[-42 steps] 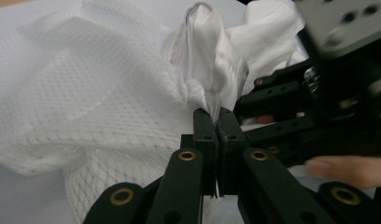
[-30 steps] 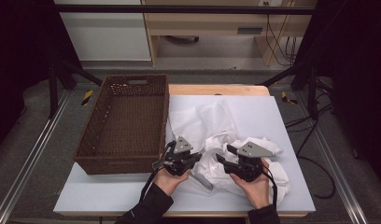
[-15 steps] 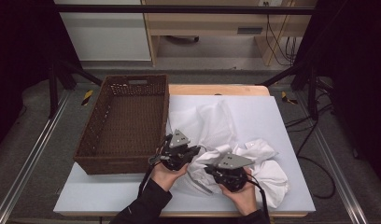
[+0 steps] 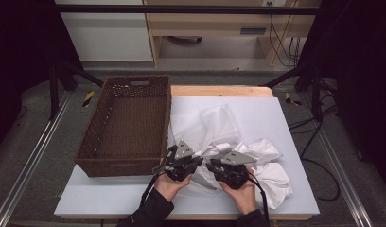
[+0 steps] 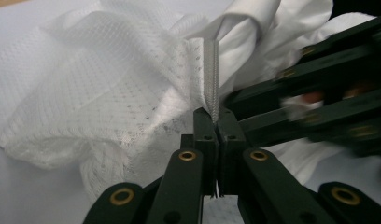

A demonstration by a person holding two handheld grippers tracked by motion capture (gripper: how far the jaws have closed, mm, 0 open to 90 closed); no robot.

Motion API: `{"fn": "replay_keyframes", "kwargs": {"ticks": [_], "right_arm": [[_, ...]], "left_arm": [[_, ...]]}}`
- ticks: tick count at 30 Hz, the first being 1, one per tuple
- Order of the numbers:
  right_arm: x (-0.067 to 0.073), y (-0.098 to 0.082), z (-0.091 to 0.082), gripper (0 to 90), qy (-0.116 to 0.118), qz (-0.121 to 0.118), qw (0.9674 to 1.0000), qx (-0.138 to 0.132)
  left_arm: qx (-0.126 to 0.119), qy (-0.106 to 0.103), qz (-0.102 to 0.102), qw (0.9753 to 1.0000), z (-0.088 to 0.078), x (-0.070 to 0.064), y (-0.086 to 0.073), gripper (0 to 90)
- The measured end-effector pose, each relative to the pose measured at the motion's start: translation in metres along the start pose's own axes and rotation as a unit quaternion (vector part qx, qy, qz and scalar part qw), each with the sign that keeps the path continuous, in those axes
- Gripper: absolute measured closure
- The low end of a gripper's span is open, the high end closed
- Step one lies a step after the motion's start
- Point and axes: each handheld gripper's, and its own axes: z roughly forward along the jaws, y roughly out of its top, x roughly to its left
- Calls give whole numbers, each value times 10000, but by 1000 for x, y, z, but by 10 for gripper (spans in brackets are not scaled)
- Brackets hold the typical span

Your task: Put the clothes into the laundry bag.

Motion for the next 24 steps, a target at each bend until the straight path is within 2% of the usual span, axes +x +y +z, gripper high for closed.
{"fn": "replay_keyframes", "kwargs": {"ticks": [1, 4, 5, 7, 8, 9, 11, 12, 15, 18, 21, 23, 24], "right_arm": [[0, 0, 0, 721, 0, 0, 10000, 0], [-3, 8, -30, 694, -122, 14, 9994, -314], [-6, 12, -37, 660, -293, 4, 9987, -421], [-14, 23, -42, 524, -714, -24, 9961, -511], [-18, 27, -40, 430, -950, -39, 9942, -505], [-23, 31, -35, 392, -1051, 8, 9937, -398], [-32, 34, -22, 386, -954, 90, 9951, -240], [-35, 33, -15, 423, -850, 102, 9962, -129], [-36, 29, -5, 616, -700, 68, 9975, 44], [-26, 28, -17, 738, -638, -195, 9978, 24], [-7, 25, -31, 771, -437, -491, 9978, -45], [9, 17, -30, 777, -298, -688, 9972, 6], [9, 17, -30, 777, -298, -688, 9972, 6]], "left_arm": [[7, -3, -26, 10000, 1, 1, -1, 885], [41, 6, -20, 10000, 3, 2, -4, 885], [52, 1, -19, 10000, 4, 2, -4, 885], [54, -5, -13, 10000, 4, 2, -4, 886], [50, 0, -5, 10000, 4, 2, -4, 885], [46, 7, 1, 10000, 4, 3, -4, 885], [48, 12, -6, 10000, 4, 4, -4, 885], [57, 21, -7, 10000, 4, 5, -4, 885], [67, 14, -72, 10000, 3, 9, -5, 885], [9, 14, -109, 9999, 0, 11, -4, 886], [-77, -13, -158, 9998, -6, 12, 1, 886], [-158, -35, -152, 9998, -10, 10, 5, 886], [-192, -60, -143, 9997, -12, 8, 8, 886]]}}
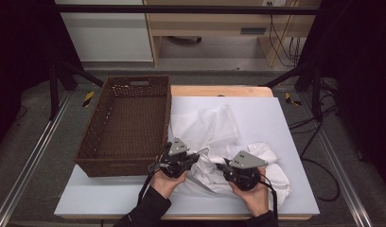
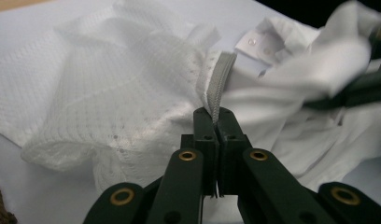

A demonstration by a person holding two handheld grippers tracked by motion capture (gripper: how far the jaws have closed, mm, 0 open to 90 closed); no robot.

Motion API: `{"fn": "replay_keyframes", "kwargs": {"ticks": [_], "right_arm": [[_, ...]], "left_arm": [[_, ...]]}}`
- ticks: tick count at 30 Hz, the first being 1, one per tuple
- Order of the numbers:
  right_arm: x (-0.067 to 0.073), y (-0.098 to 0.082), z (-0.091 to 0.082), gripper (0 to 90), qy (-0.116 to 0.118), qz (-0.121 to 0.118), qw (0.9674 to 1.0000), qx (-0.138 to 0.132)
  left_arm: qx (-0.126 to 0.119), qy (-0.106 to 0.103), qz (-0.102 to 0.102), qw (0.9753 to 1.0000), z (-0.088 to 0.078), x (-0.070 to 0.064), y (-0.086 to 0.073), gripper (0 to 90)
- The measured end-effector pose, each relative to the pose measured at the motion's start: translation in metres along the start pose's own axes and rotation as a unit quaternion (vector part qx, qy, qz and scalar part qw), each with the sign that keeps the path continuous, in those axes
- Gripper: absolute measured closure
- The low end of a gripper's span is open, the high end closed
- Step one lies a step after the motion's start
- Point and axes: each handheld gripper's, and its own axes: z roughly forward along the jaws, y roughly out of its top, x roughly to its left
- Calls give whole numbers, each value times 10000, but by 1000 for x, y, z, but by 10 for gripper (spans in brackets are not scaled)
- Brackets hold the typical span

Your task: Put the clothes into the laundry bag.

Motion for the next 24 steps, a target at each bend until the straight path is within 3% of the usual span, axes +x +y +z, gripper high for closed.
{"fn": "replay_keyframes", "kwargs": {"ticks": [5, 10, 13, 15, 17, 19, 22, 24], "right_arm": [[13, -10, 31, 851, 207, 6, 9990, 385], [7, -10, 62, 851, -6, 356, 9979, 543], [9, -9, 68, 834, -66, 347, 9975, 606], [8, -9, 66, 813, -11, 364, 9976, 585], [3, -9, 54, 753, 313, 497, 9976, 371], [-1, -8, 36, 695, 487, 594, 9968, 225], [-6, -9, 7, 577, 172, 563, 9983, 17], [-8, -11, 1, 578, 116, 556, 9984, -25]], "left_arm": [[-130, -21, 166, 9998, -8, -11, 13, 886], [-10, -34, 229, 9997, -2, -14, 8, 886], [23, -57, 141, 9999, 3, -10, 0, 886], [45, -18, 119, 9999, 4, -8, -4, 886], [80, -2, 90, 9999, 4, -5, -7, 885], [111, 23, 68, 9999, 4, -2, -10, 886], [125, 39, 54, 9999, 5, 0, -11, 885], [117, 46, 47, 9999, 5, 0, -10, 885]]}}
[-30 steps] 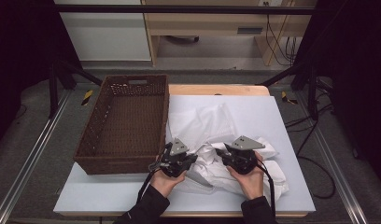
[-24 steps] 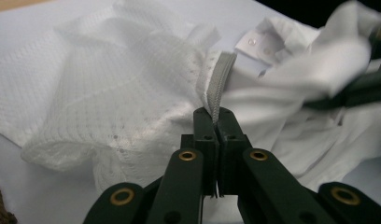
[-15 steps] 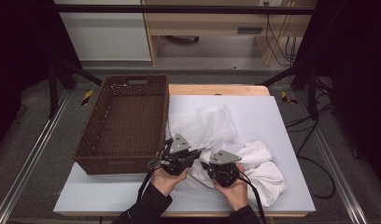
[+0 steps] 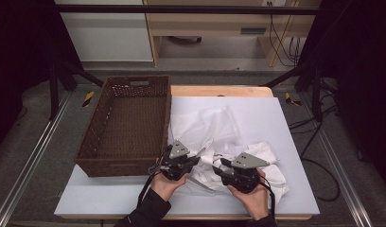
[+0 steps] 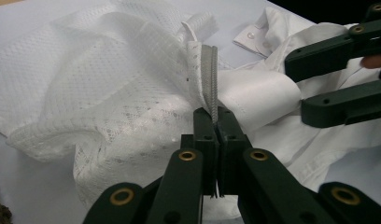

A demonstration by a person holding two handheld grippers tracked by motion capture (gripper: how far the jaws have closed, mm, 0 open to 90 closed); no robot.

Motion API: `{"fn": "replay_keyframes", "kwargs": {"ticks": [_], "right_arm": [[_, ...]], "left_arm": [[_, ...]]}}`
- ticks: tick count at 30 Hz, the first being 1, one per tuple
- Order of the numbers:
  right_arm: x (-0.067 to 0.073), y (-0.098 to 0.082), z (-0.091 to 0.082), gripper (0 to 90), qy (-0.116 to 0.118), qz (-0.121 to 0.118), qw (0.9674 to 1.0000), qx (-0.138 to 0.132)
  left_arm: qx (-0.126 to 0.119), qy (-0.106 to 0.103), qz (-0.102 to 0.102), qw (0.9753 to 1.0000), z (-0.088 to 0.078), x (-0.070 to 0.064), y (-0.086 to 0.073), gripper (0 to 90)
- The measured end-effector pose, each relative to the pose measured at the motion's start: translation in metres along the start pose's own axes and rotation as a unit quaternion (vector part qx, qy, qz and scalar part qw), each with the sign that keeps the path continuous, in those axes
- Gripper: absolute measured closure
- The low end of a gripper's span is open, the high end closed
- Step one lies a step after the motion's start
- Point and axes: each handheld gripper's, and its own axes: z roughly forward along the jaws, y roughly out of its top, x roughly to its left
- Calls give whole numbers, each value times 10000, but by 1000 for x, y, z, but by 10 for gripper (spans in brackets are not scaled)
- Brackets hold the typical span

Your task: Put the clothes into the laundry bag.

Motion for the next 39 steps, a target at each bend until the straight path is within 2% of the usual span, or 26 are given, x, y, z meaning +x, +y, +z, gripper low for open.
{"fn": "replay_keyframes", "kwargs": {"ticks": [3, 5, 9, 11, 13, 14, 15, 16, 19, 20, 21, 23, 25, 27, 30, 33, 35, 36, 38, 39], "right_arm": [[0, -3, 11, 632, 7, -40, 10000, 5], [4, 1, 26, 762, -5, -171, 9999, -19], [4, 7, 34, 798, 150, -144, 9998, -30], [5, 8, 38, 731, 244, -175, 9995, -3], [9, 7, 41, 711, 157, -289, 9995, 36], [10, 7, 42, 761, 149, -275, 9995, 69], [10, 7, 43, 855, 111, -274, 9995, 66], [10, 7, 42, 868, 40, -289, 9996, 24], [8, 10, 31, 877, 118, -199, 9997, -85], [9, 12, 24, 877, 228, -227, 9994, -109], [15, 12, 13, 877, 441, -412, 9981, -102], [19, 10, 9, 877, 527, -470, 9975, -72], [29, 6, 8, 877, 625, -602, 9962, -5], [34, 4, 16, 877, 694, -621, 9956, 132], [33, 4, 36, 876, 650, -524, 9960, 316], [27, 4, 57, 864, 353, -294, 9982, 385], [23, 1, 73, 840, 61, -217, 9986, 485], [22, 0, 78, 830, -7, -197, 9984, 527], [20, -2, 80, 810, 11, -84, 9990, 435], [19, -3, 77, 785, 114, 7, 9992, 376]], "left_arm": [[-34, 57, 13, 10000, -1, 0, 5, 885], [-39, 74, 8, 10000, -3, 2, 8, 885], [-57, 110, 24, 9999, -8, 4, 13, 885], [-101, 123, 16, 9999, -12, 5, 14, 885], [-88, 140, 15, 9999, -14, 7, 15, 885], [-82, 154, 5, 9998, -14, 8, 15, 885], [-83, 180, 8, 9998, -14, 9, 15, 885], [-90, 177, -7, 9998, -15, 10, 15, 885], [-112, 203, -1, 9997, -16, 10, 17, 885], [-113, 210, -13, 9997, -17, 10, 18, 886], [-124, 229, -6, 9997, -17, 10, 20, 886], [-128, 228, 23, 9997, -19, 8, 25, 885], [-173, 229, 84, 9996, -21, 2, 32, 886], [-231, 224, 163, 9994, -23, -5, 40, 886], [-248, 179, 339, 9990, -26, -16, 48, 886], [-221, 120, 374, 9990, -23, -21, 45, 886], [-181, 106, 333, 9992, -21, -19, 40, 887], [-171, 97, 290, 9994, -20, -17, 36, 886], [-176, 81, 195, 9996, -21, -11, 29, 886], [-171, 71, 155, 9997, -21, -9, 26, 886]]}}
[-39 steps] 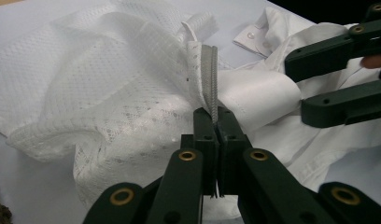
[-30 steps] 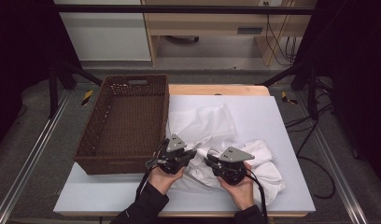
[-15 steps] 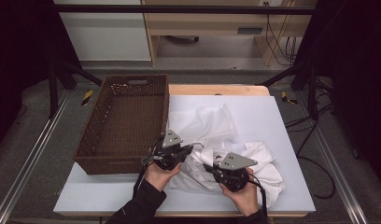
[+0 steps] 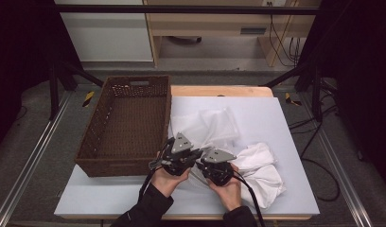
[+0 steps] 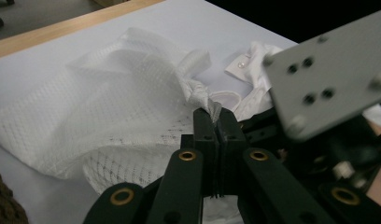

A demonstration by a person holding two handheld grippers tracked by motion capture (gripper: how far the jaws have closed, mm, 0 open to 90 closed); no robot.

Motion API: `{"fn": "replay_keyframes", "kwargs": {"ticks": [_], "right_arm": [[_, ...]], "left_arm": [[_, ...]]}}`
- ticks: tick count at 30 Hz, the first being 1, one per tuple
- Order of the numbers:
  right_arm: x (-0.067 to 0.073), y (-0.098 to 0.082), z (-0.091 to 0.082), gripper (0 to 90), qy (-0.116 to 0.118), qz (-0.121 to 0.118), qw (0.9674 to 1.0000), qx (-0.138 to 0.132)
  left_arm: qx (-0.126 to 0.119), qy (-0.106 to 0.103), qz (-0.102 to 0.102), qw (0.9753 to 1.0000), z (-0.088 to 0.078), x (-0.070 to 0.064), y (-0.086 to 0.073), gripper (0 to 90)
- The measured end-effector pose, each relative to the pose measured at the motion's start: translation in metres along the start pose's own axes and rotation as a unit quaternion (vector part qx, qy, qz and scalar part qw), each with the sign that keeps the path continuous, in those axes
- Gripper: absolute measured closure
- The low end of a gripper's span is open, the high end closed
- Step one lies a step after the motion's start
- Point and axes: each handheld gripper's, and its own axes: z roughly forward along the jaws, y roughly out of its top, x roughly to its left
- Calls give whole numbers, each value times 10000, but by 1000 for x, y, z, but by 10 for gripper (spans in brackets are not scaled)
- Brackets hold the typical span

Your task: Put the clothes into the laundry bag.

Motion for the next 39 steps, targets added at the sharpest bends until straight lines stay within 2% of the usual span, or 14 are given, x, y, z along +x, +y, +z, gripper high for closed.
{"fn": "replay_keyframes", "kwargs": {"ticks": [4, 7, 9, 11, 13, 16, 19, 22, 24, 25, 27, 31, 36, 39], "right_arm": [[-12, -3, -30, 660, 586, 160, 9973, -403], [-23, -4, -67, 621, 632, 297, 9947, -755], [-32, -2, -90, 578, 402, 263, 9942, -961], [-42, 0, -105, 499, -22, 231, 9953, -938], [-52, -2, -104, 394, -262, 321, 9968, -683], [-58, -12, -83, 324, -326, 493, 9981, -184], [-59, -24, -60, 406, -517, 460, 9974, 200], [-57, -32, -48, 678, -733, 389, 9953, 496], [-58, -31, -53, 840, -710, 411, 9958, 396], [-58, -29, -58, 855, -633, 470, 9964, 297], [-54, -21, -76, 859, -512, 328, 9981, -133], [-37, -7, -99, 857, -222, -39, 9973, -692], [-13, 7, -95, 853, 143, -505, 9950, -852], [-10, 12, -82, 853, 200, -534, 9953, -788]], "left_arm": [[7, -37, -139, 9999, 0, 8, -13, 885], [36, -24, -158, 9999, 4, 10, -18, 885], [59, -24, -162, 9998, 6, 10, -20, 885], [72, -5, -142, 9999, 8, 10, -21, 885], [74, 15, -121, 9999, 10, 10, -22, 884], [62, 16, -117, 9999, 11, 10, -22, 884], [60, 8, -119, 9999, 11, 10, -22, 884], [68, 9, -118, 9999, 12, 9, -21, 884], [70, 9, -121, 9999, 11, 9, -20, 884], [74, 9, -113, 9999, 11, 9, -18, 885], [61, 29, -114, 9999, 10, 10, -16, 884], [79, 79, -85, 9999, 6, 10, -10, 885], [163, 78, 2, 9998, 2, 10, -3, 885], [277, 60, 98, 9996, 3, 8, -3, 885]]}}
